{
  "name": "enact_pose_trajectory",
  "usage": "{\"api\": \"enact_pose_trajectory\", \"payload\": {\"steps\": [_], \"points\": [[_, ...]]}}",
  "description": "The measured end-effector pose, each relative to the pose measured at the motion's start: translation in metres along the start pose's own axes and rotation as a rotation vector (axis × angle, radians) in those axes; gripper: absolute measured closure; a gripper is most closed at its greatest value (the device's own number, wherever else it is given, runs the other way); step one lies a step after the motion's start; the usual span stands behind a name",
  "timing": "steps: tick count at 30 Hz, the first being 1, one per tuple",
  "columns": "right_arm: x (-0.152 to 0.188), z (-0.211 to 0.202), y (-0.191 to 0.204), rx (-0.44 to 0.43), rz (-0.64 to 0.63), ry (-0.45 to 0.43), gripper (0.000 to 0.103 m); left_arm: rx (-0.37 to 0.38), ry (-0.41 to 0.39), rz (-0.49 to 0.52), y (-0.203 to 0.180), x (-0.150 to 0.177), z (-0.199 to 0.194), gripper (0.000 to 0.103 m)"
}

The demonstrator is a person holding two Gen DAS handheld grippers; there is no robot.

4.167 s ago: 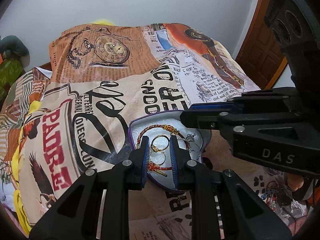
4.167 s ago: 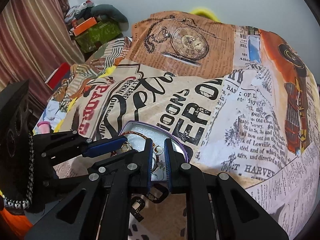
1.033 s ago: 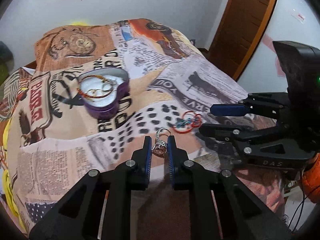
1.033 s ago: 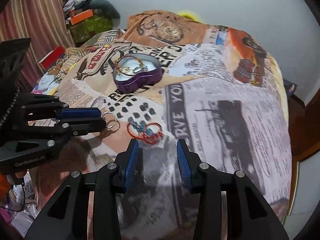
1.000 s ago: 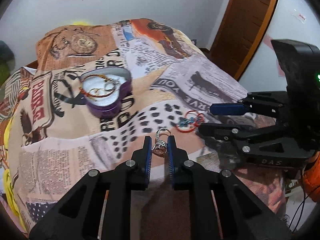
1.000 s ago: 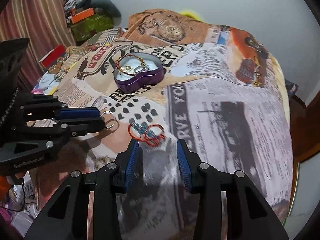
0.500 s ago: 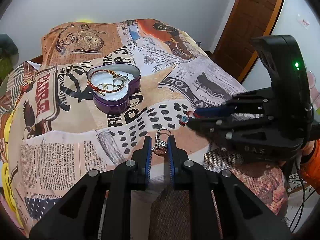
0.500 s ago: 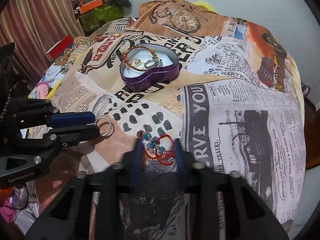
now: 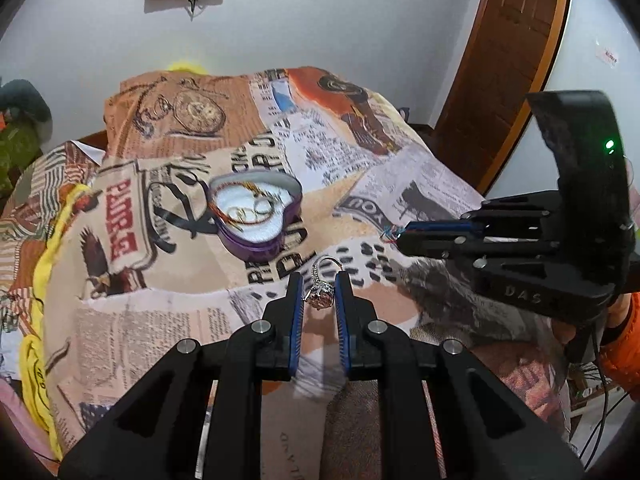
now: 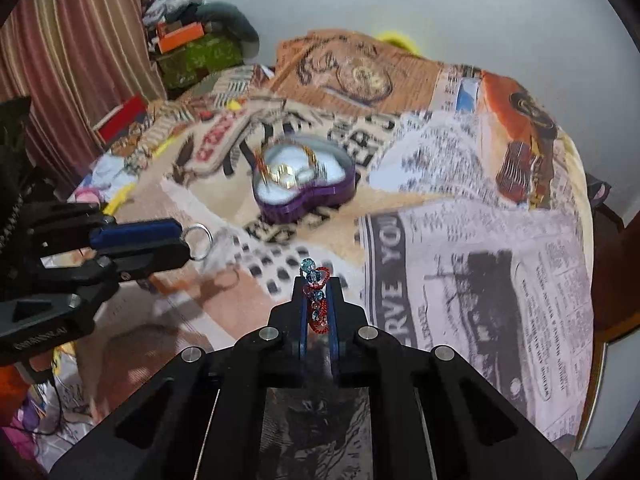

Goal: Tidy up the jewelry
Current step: 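Carry both pieces with both tools over the heart tin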

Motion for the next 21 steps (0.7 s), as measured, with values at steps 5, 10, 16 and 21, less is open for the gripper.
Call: {"api": "enact_pose_trajectory", "payload": {"steps": [5, 10, 16, 21], "points": [[-0.018, -0.013, 0.010, -0.020, 0.000, -0.065, 0.095, -0.027, -0.035, -0.006, 0.011, -0.011, -0.008, 0.089], [-0.038, -0.018, 0.016, -0.046, 0.010, -0.116, 0.095, -0.055, -0.057, -0.011, 0.026, -0.021, -0.011, 0.089], [-0.054, -0.010, 0.019, -0.061, 0.021, -0.139, 0.095, -0.084, -0.071, -0.026, 0.044, -0.030, -0.006, 0.089], [-0.064, 0.005, 0.022, -0.071, 0.025, -0.127, 0.095, -0.096, -0.071, -0.047, 0.062, -0.035, 0.005, 0.089]]}}
Point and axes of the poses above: each gripper's, at about its wrist camera, not at the fingertips, and z roughly the way its jaws point, y to its left, x to its underside, the point moved 2 cm from there along z, roughly the way its jaws point, and after that the axes turned 14 degrees about z, right-handed, at the moved point
